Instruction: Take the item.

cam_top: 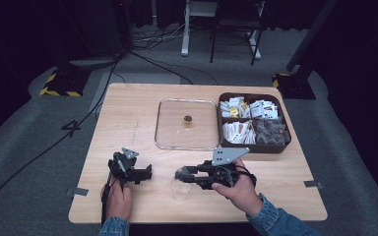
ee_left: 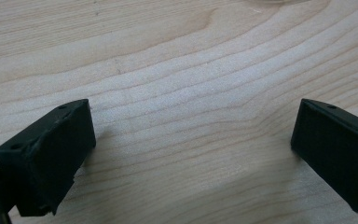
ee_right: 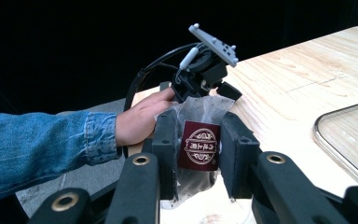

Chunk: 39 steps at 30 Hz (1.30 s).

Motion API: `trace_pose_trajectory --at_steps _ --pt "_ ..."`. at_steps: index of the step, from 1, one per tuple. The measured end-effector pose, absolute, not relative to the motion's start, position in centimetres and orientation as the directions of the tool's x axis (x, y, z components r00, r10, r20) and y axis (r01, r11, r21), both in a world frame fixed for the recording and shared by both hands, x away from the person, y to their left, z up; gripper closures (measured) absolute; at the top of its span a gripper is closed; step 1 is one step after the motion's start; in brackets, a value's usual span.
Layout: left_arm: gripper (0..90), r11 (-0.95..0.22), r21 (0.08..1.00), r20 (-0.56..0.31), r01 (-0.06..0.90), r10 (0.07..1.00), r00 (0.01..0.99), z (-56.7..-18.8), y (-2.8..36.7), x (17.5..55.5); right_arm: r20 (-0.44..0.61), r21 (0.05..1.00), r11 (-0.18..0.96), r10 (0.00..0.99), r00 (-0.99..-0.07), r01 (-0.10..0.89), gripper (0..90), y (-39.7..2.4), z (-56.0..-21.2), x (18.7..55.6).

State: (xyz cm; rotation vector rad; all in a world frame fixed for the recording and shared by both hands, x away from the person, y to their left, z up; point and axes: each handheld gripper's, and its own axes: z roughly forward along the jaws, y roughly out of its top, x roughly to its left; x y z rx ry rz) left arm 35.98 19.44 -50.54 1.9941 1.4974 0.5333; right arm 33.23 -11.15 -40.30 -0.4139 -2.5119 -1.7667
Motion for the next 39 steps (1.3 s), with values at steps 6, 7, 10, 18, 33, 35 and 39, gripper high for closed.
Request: trace_pose_trajectory --at_steps 6,7,10,18,33,35,39 --pt "0.1 -0.199 0.661 -0.027 0.724 0.957 0.287 -50.5 19.4 36.0 0.179 0.912 0.337 0.184 -0.966 0.233 70.5 -10.4 -41.0 33.0" --pt "0.1 -0.2 0.661 -0.027 0.723 0.957 0.289 -50.5 19.4 36.0 0.179 0.911 0.339 0.184 -0.966 0.233 70.6 -10.3 -41.0 32.9" --pt "0.1 -0.2 0.661 -0.026 0.723 0.957 0.289 -50.5 19.4 36.0 0.176 0.908 0.349 0.185 -0.967 0.232 70.5 -10.1 -41.4 32.9" --pt "0.1 -0.2 0.661 -0.026 0.723 0.957 0.289 -50.5 19.4 36.0 0.169 0.896 0.379 0.192 -0.967 0.232 70.4 -9.8 -42.1 33.0" --pt "0.1 -0.201 0.661 -0.025 0.723 0.957 0.289 -50.5 19.4 36.0 0.125 0.871 0.442 0.225 -0.966 0.215 70.1 -9.5 -43.3 33.2" --pt "0.1 -0.202 0.66 -0.024 0.723 0.957 0.289 -50.5 19.5 36.0 0.118 0.866 0.452 0.228 -0.967 0.212 70.1 -9.4 -43.4 33.2" --pt "0.1 -0.2 0.661 -0.026 0.723 0.957 0.289 -50.5 19.4 36.0 0.109 0.862 0.462 0.231 -0.967 0.208 66.5 -9.4 -43.6 33.3"
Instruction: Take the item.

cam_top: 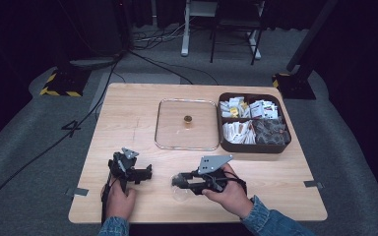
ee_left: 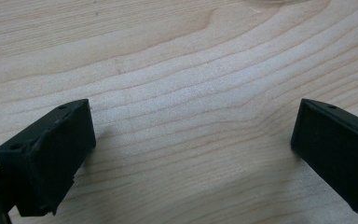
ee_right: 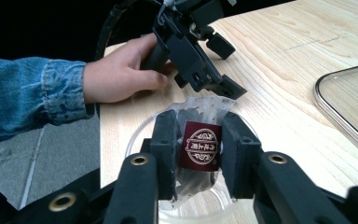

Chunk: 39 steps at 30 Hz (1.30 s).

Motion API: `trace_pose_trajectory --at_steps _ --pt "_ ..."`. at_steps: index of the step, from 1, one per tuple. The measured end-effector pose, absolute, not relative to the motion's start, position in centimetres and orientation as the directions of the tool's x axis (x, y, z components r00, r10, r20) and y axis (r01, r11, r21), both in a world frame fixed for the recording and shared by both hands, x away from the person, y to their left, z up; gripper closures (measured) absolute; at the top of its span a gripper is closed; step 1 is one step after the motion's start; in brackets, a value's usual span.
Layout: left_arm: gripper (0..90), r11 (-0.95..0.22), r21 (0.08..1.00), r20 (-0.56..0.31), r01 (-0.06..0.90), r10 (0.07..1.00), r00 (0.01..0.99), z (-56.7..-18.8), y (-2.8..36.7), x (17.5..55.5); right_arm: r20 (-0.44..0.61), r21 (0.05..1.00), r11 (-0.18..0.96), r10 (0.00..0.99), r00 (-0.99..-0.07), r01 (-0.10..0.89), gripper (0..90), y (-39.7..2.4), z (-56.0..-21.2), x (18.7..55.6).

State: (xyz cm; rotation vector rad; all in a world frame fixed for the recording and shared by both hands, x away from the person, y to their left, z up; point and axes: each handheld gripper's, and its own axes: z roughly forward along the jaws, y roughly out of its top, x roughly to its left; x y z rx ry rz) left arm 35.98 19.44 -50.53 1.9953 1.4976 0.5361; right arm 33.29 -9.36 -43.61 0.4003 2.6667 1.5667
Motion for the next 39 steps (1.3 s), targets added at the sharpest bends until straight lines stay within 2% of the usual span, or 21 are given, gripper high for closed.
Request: trace_pose_trajectory --at_steps 1,2,7,22,31,39 --pt "0.1 -0.202 0.66 -0.025 0.724 0.957 0.289 -50.5 19.5 36.0 0.107 0.859 0.467 0.234 -0.966 0.209 60.3 -9.3 -43.7 33.4" --pt "0.1 -0.202 0.66 -0.024 0.724 0.957 0.289 -50.5 19.5 36.0 0.107 0.859 0.467 0.234 -0.966 0.209 60.3 -9.3 -43.7 33.4" --pt "0.1 -0.202 0.66 -0.024 0.724 0.957 0.289 -50.5 19.5 36.0 0.102 0.87 0.449 0.239 -0.966 0.203 44.4 -9.4 -43.5 33.3" --pt "0.1 -0.2 0.661 -0.027 0.723 0.957 0.289 -50.5 19.4 36.0 0.067 0.872 0.46 0.222 -0.973 0.166 33.2 -10.9 -41.4 32.9" --pt "0.1 -0.198 0.661 -0.029 0.724 0.957 0.288 -50.5 19.4 36.0 0.05 0.877 0.446 0.286 -0.957 0.179 30.1 -15.3 -39.1 33.1" --pt "0.1 -0.198 0.661 -0.029 0.724 0.957 0.288 -50.5 19.4 36.0 0.038 0.88 0.431 0.355 -0.934 0.199 28.0 -18.8 -38.4 33.4"
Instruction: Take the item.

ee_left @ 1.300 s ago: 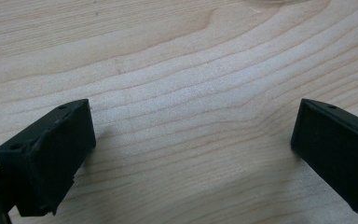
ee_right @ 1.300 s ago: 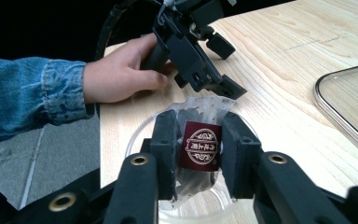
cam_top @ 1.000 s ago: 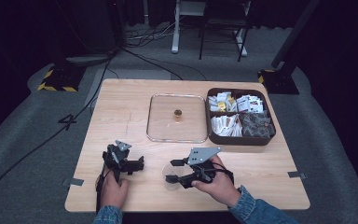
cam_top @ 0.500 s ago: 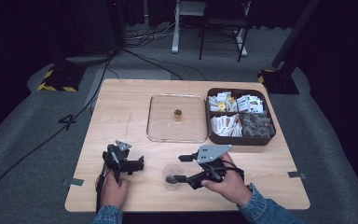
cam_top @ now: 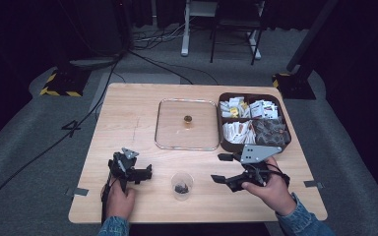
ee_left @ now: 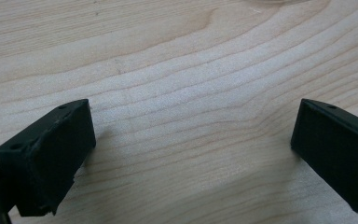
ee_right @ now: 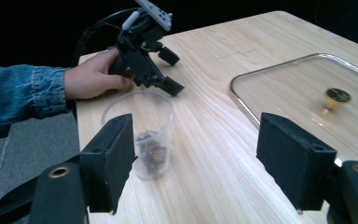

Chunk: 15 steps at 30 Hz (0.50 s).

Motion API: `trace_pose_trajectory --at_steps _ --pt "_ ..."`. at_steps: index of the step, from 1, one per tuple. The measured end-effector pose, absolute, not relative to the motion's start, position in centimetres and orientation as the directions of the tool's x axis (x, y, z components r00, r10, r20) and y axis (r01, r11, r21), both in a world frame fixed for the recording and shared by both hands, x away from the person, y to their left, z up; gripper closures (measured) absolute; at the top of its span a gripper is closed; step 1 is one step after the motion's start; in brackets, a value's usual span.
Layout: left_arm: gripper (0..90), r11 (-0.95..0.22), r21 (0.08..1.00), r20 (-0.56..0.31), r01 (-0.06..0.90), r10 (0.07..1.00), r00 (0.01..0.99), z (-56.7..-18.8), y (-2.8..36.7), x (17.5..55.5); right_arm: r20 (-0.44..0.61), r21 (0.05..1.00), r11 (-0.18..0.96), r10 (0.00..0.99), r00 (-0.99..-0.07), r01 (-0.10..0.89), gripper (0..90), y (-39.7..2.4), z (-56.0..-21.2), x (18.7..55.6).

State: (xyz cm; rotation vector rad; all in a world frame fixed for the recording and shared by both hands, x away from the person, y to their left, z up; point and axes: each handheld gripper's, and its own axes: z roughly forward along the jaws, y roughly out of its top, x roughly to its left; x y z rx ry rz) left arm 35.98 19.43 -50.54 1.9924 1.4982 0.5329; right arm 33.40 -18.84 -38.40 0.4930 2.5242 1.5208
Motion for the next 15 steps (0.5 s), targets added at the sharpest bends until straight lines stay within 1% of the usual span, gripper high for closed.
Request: trace_pose_trajectory --at_steps 15 --pt "0.1 -0.198 0.661 -0.029 0.724 0.957 0.288 -50.5 19.4 36.0 0.036 0.864 0.438 0.441 -0.897 0.25 24.8 -23.2 -39.1 33.8"
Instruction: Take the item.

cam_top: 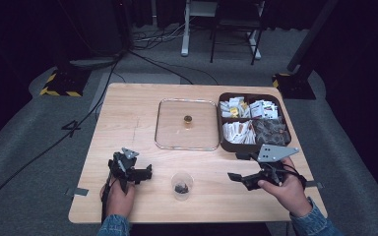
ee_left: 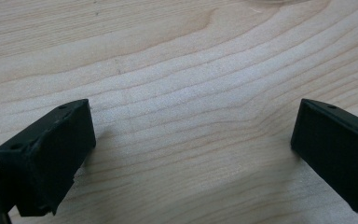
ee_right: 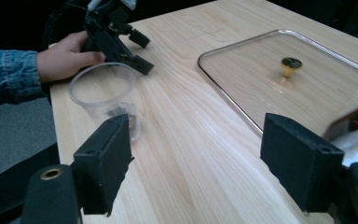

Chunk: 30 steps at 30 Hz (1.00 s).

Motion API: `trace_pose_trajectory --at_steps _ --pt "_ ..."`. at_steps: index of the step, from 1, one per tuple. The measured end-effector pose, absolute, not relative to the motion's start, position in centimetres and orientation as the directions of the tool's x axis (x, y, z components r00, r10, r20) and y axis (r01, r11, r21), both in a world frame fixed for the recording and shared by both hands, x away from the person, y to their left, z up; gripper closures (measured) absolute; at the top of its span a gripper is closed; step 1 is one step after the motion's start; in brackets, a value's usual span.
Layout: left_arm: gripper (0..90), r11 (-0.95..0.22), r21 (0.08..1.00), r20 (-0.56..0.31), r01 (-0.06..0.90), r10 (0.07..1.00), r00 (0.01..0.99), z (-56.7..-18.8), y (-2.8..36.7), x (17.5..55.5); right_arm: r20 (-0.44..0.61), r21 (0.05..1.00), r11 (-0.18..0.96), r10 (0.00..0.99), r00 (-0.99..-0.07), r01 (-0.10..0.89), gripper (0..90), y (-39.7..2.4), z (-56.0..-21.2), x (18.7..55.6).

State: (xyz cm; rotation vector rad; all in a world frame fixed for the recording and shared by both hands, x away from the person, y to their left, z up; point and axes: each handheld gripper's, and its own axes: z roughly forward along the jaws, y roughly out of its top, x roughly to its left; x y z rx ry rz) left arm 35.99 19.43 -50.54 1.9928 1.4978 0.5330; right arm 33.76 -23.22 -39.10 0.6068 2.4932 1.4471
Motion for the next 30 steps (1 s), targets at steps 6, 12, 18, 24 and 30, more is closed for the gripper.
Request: trace_pose_trajectory --at_steps 6,12,18,24,30 --pt "0.1 -0.198 0.661 -0.029 0.723 0.957 0.288 -50.5 19.4 36.0 0.051 0.846 0.445 0.484 -0.874 0.295 23.2 -25.1 -40.6 34.1" --pt "0.1 -0.197 0.662 -0.03 0.723 0.957 0.287 -50.5 19.4 36.0 0.083 0.819 0.445 0.532 -0.843 0.361 22.4 -27.2 -42.8 34.8" --pt "0.1 -0.197 0.662 -0.03 0.723 0.957 0.287 -50.5 19.4 36.0 0.104 0.788 0.448 0.579 -0.809 0.423 20.4 -28.9 -45.5 35.4" --pt "0.1 -0.197 0.662 -0.03 0.723 0.957 0.288 -50.5 19.4 36.0 0.097 0.773 0.43 0.646 -0.757 0.466 19.8 -30.2 -47.8 35.2" --pt "0.1 -0.196 0.662 -0.03 0.723 0.957 0.287 -50.5 19.4 36.0 0.047 0.752 0.469 0.662 -0.748 0.463 19.8 -30.7 -49.5 34.7"
